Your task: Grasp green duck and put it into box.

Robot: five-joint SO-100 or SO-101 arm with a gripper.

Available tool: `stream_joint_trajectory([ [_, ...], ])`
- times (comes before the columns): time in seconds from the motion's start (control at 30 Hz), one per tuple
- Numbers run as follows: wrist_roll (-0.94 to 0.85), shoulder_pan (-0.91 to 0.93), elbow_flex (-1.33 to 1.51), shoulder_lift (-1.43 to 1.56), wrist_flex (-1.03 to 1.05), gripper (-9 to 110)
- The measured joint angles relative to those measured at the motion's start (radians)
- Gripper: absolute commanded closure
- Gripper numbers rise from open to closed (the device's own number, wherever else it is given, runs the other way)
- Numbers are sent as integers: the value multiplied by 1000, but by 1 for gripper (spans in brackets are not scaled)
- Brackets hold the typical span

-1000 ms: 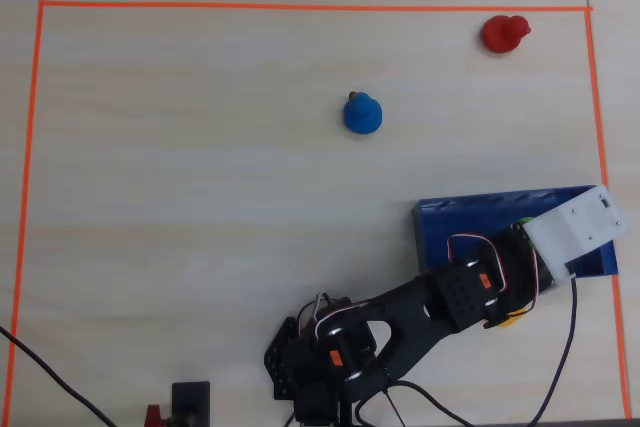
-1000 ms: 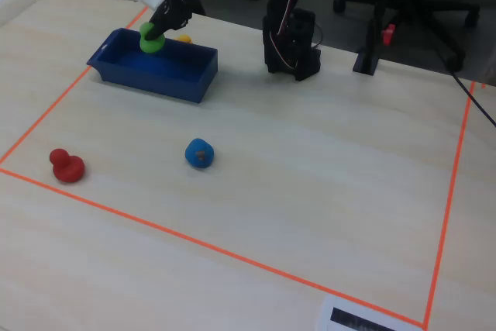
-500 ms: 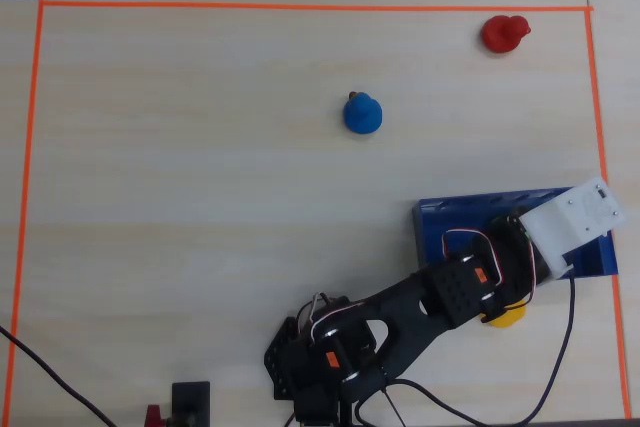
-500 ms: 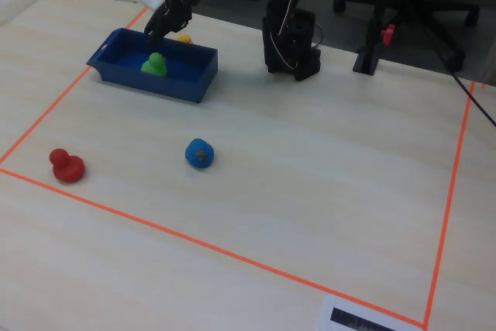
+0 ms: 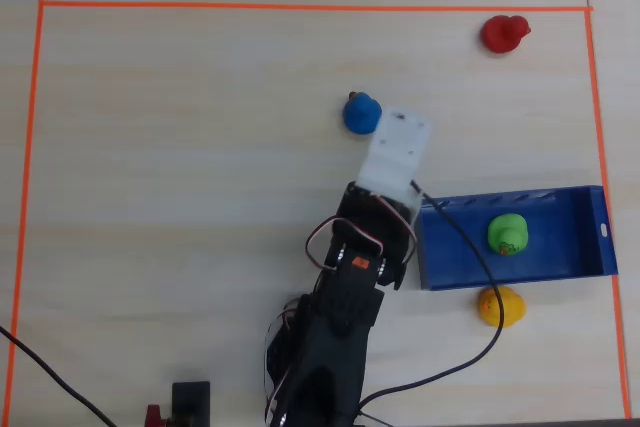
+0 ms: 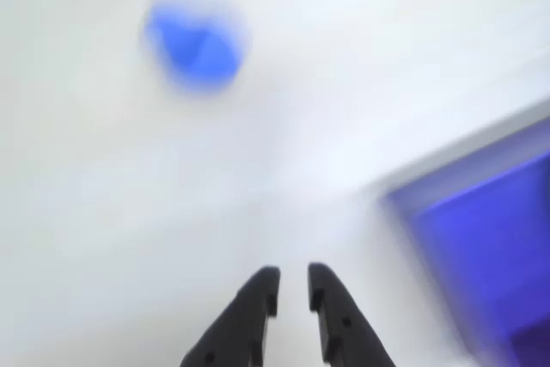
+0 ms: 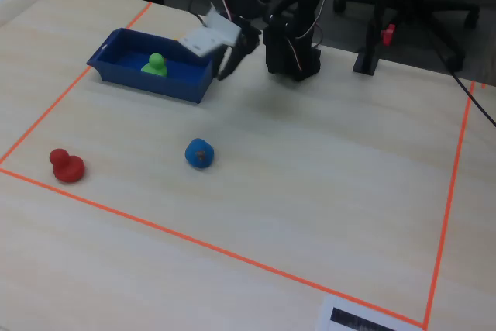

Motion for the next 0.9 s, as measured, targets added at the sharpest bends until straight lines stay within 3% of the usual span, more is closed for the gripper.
stream_joint_trajectory([
  [0.13, -3, -213, 207, 218, 176, 101],
  [0.27, -5, -324, 371, 351, 198, 101],
  [0.8, -5, -377, 555, 557, 230, 101],
  [0.9, -5, -382, 555, 572, 236, 94],
])
